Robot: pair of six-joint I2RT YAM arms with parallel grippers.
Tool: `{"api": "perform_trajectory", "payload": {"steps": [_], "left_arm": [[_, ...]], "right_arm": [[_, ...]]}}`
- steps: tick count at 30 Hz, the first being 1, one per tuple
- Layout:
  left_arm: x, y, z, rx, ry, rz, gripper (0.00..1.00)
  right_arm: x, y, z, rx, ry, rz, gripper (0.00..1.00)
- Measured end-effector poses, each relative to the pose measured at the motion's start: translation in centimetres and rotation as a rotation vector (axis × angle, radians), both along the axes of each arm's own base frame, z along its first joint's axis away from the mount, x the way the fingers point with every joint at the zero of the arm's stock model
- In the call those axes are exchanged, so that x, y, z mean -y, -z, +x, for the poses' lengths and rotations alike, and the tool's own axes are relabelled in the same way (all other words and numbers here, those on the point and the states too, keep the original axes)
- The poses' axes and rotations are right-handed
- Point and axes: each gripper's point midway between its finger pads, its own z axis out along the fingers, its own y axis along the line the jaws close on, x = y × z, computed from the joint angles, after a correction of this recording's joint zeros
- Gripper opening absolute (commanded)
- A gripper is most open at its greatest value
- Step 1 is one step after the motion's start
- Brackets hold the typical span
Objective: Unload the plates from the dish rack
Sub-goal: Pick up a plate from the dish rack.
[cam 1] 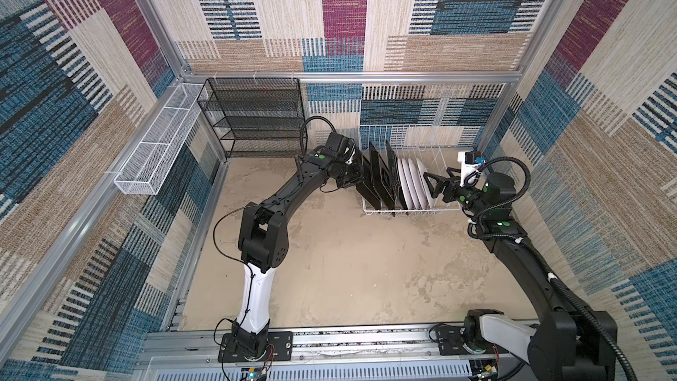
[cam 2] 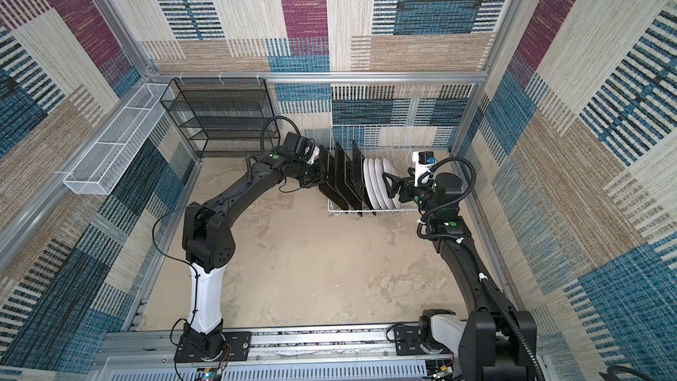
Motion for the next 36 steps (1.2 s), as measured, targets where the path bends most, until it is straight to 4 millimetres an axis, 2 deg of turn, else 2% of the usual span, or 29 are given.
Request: {"api": "perform_trajectory", "payload": {"steps": [18,26,36], "left_arm": [[-0.2,-0.9,-0.5,0.013,0.005,-0.016,0.0],[-1.1,-3.3,-1.3,0.019,0.011,-0.021,0.0],[-1.7,-5.0,-1.9,0.049,0.024,-0.014,0.0]], "right_arm": [[0.4,-0.7,-0.5,0.025,0.027,-0.001,1.0],[0.4,-0.7,-0.7,0.027,0.028,-0.002,1.0],[0.4,-0.8,-0.7,0.032,0.028,-0.002,1.0]]}}
